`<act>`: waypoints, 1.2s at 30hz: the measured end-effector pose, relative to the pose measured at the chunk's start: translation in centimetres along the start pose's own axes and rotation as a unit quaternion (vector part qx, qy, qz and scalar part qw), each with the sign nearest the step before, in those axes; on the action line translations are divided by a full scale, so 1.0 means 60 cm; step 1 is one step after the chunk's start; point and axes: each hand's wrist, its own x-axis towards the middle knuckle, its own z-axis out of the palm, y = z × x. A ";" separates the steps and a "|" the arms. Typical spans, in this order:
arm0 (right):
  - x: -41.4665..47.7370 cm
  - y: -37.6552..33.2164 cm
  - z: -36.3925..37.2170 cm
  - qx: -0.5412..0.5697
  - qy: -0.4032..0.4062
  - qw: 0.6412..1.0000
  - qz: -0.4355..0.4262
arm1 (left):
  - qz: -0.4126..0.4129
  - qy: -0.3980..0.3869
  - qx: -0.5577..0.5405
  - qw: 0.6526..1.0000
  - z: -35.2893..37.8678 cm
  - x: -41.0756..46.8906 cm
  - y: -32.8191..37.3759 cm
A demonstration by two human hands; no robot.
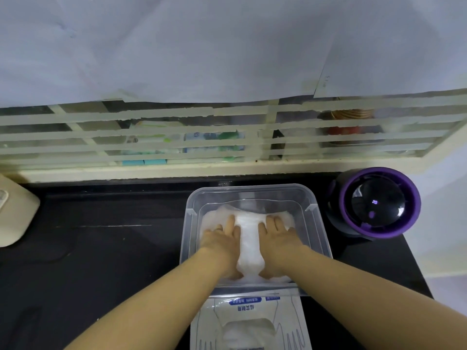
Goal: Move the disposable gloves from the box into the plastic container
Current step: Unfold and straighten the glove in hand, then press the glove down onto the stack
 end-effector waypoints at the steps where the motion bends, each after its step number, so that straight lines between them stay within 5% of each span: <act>1: 0.004 0.001 0.003 0.003 -0.014 1.000 0.008 | -0.007 -0.005 -0.003 1.000 0.004 0.003 0.001; 12: -0.023 0.018 -0.013 0.026 -0.017 0.999 -0.021 | 0.009 -0.024 -0.052 0.998 -0.013 -0.018 -0.006; 19: -0.173 0.023 -0.075 0.088 0.200 0.957 -0.192 | 0.116 0.253 -0.143 0.950 -0.032 -0.150 -0.038; 25: -0.231 -0.040 0.016 -0.018 0.075 0.954 -0.289 | 0.143 0.326 -0.184 0.916 0.037 -0.244 -0.033; 29: -0.195 -0.059 0.074 -0.088 0.049 0.965 -0.241 | 0.148 0.304 -0.189 0.922 0.105 -0.259 -0.016; 36: -0.160 -0.067 0.106 -0.206 0.103 0.923 -0.309 | 0.086 0.165 -0.120 0.975 0.193 -0.224 0.003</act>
